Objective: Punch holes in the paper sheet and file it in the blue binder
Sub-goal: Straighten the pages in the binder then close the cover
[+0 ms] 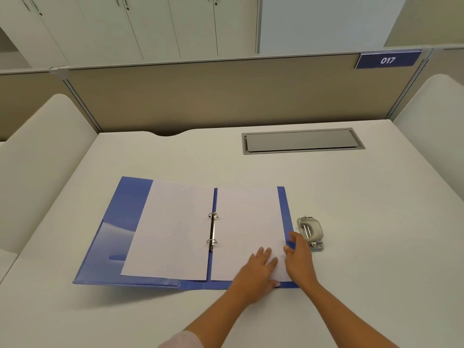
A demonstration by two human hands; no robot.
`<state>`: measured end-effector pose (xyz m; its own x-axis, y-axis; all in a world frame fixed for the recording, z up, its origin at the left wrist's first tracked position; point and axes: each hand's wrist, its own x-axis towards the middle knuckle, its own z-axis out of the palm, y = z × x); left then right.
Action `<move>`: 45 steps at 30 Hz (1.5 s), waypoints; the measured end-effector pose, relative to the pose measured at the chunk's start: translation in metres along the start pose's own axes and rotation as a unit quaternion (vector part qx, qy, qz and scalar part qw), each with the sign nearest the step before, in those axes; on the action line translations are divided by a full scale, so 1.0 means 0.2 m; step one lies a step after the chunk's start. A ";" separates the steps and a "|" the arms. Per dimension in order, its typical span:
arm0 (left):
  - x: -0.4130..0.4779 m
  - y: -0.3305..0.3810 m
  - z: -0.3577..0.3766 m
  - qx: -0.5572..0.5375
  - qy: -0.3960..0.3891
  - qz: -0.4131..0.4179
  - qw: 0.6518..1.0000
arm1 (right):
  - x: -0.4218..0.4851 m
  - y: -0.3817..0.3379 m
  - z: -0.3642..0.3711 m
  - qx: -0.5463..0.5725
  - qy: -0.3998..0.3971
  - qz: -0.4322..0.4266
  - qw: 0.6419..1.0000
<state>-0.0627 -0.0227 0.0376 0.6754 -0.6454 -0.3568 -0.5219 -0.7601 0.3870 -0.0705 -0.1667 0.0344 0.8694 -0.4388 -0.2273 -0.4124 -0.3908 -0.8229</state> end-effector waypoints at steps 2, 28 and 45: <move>0.02 0.02 -0.01 0.018 -0.026 -0.008 0.999 | 0.01 0.00 -0.02 0.028 -0.001 0.013 1.000; 0.05 0.05 0.02 0.164 -0.060 0.059 0.983 | 0.05 0.02 -0.04 0.156 -0.005 0.093 0.983; 0.04 -0.07 -0.04 -0.361 0.236 -0.138 0.892 | 0.05 -0.01 -0.05 0.274 0.014 0.178 0.945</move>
<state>-0.0466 -0.0164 0.0363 0.9588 -0.2090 -0.1923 0.0548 -0.5281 0.8474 -0.0630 -0.1785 0.0385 0.6916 -0.4879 -0.5326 -0.4671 0.2604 -0.8450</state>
